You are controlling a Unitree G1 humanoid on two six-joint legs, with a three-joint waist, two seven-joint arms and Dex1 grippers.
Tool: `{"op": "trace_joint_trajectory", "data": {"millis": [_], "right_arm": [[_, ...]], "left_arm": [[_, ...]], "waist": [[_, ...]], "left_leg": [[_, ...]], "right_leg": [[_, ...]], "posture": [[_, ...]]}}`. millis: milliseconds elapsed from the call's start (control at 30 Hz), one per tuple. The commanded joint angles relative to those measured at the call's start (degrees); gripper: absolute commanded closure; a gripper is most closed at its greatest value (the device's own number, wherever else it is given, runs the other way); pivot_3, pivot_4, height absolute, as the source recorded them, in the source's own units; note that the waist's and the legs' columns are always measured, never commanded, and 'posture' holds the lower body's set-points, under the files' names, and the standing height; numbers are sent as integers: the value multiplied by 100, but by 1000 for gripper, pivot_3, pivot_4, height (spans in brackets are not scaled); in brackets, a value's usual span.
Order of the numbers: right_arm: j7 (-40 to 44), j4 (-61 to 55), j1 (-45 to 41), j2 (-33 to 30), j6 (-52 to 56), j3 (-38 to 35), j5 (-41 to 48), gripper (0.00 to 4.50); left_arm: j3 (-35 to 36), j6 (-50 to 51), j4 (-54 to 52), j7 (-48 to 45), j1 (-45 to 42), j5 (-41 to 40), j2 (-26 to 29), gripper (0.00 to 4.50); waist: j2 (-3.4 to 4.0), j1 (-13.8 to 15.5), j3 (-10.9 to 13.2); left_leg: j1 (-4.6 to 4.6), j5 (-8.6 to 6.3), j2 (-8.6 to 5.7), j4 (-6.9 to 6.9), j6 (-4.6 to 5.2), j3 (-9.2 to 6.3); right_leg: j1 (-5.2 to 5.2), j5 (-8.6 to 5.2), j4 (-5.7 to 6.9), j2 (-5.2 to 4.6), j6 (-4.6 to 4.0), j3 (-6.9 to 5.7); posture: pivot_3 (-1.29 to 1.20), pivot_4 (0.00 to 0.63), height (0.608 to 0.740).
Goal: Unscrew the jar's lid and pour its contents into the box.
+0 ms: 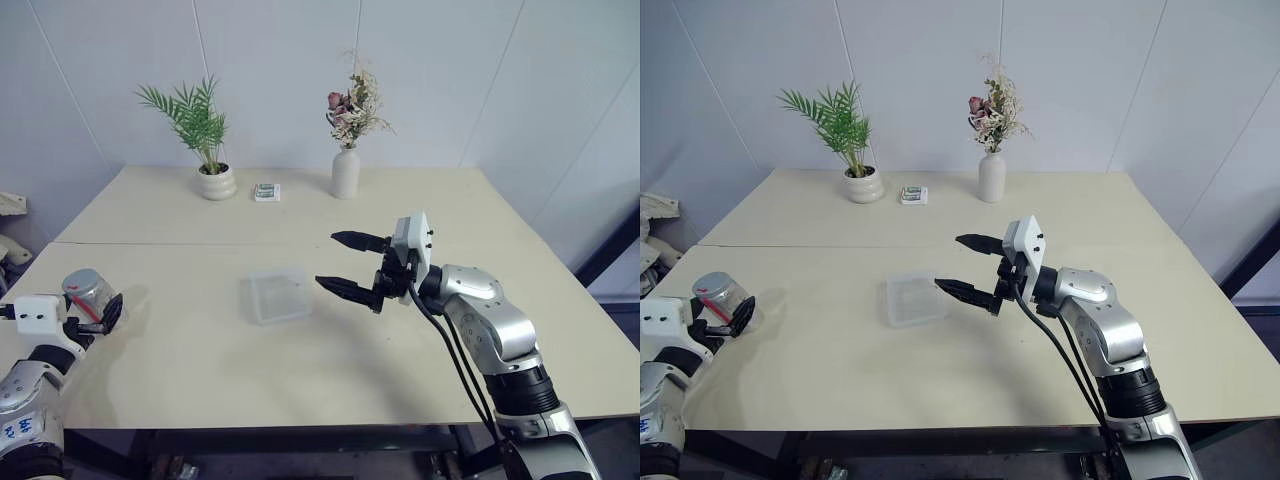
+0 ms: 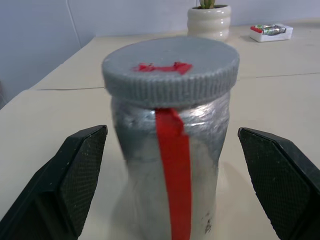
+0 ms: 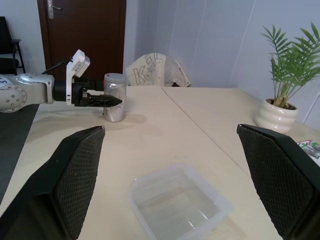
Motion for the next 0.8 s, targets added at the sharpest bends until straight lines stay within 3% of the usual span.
{"op": "trace_joint_trajectory", "data": {"millis": [33,100,200,400,433,667,800], "right_arm": [[-95,-327,51,-37,45,-167,147,0],[-111,-366,83,-48,55,-165,147,0],[-157,-379,75,-36,41,-182,159,0],[-170,-345,55,-30,17,-179,173,0],[-162,-311,42,-23,4,-174,167,0],[-258,-256,15,-30,211,-130,144,0],[-346,-498,-26,-24,539,-78,236,0]], "left_arm": [[-21,-220,119,-61,-112,12,98,33],[-50,-291,198,-31,-129,35,87,33],[-17,-526,349,170,-139,117,102,596],[-67,-628,430,200,-135,114,87,2413],[-55,-648,377,220,-127,92,56,2550],[-95,-414,-1071,-26,59,-368,-362,2550],[-540,502,-2785,-369,177,-971,-606,2550]], "waist": [[0,-1,0],[0,-2,0],[0,1,0],[0,9,0],[0,7,0],[-1,15,0],[-1,13,0]], "left_leg": [[0,0,0,-1,0,0],[0,0,0,-2,-1,1],[0,0,0,-1,-1,2],[0,0,0,-1,-1,2],[0,0,0,-1,-1,3],[-3,0,0,0,-1,3],[-3,0,0,0,-1,3]], "right_leg": [[0,0,0,0,0,0],[-1,0,0,0,1,1],[-1,1,1,0,1,1],[-1,2,2,0,3,2],[-1,2,2,0,3,2],[-1,2,1,-2,4,2],[-1,3,2,-2,5,5]], "posture": [[0,150,740],[0,150,740],[0,150,740],[0,150,740],[0,150,740],[0,150,740],[0,150,740]]}}
